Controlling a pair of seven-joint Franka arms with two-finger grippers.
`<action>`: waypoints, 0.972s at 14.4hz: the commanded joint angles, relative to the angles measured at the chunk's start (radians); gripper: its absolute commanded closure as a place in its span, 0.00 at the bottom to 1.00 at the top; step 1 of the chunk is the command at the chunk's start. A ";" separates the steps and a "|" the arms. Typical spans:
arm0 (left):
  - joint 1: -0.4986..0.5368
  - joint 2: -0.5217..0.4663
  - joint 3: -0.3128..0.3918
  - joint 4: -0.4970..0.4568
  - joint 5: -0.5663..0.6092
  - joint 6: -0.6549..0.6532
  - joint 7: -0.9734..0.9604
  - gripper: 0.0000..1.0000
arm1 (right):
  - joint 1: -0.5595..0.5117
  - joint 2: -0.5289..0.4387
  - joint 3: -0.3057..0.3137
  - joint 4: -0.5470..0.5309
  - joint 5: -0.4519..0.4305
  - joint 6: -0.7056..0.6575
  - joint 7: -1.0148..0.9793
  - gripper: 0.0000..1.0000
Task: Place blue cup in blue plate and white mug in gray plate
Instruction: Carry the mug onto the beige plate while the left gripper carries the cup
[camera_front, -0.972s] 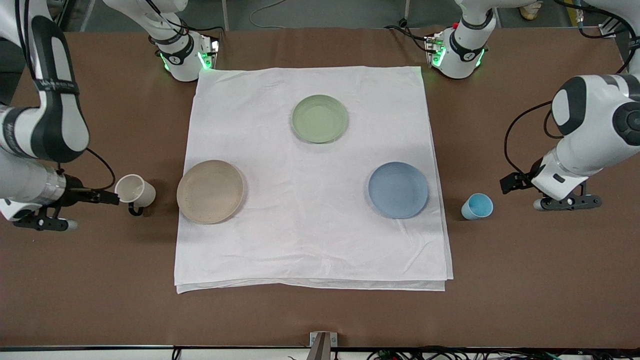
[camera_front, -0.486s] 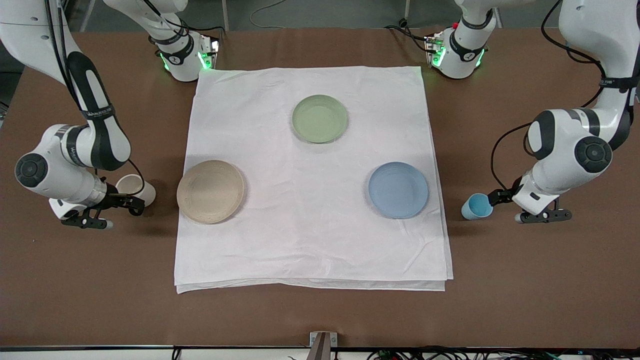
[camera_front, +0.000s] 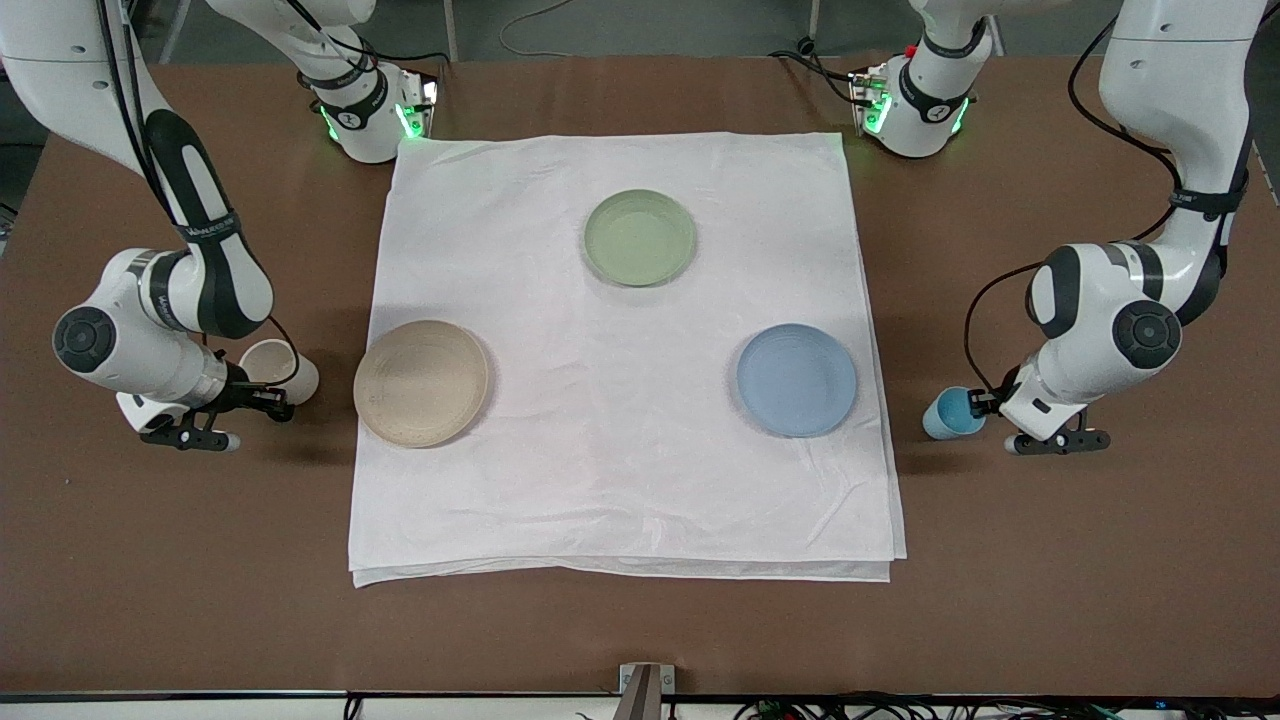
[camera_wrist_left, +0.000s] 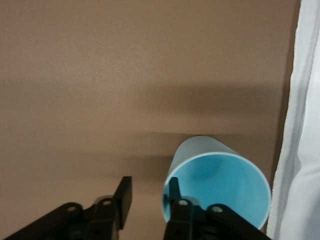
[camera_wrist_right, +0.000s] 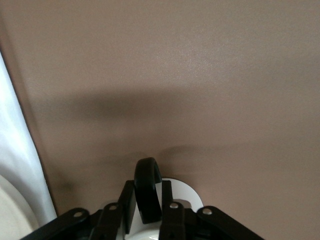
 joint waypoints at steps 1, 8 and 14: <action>-0.008 0.004 -0.006 -0.004 -0.017 0.006 -0.002 1.00 | 0.005 -0.035 0.018 0.000 0.054 -0.075 0.027 1.00; -0.006 -0.081 -0.196 0.015 -0.015 -0.079 -0.193 1.00 | 0.226 -0.127 0.025 -0.015 0.200 -0.134 0.392 1.00; -0.036 -0.067 -0.340 0.013 -0.002 -0.076 -0.456 1.00 | 0.306 -0.094 0.024 -0.055 0.187 0.019 0.457 0.97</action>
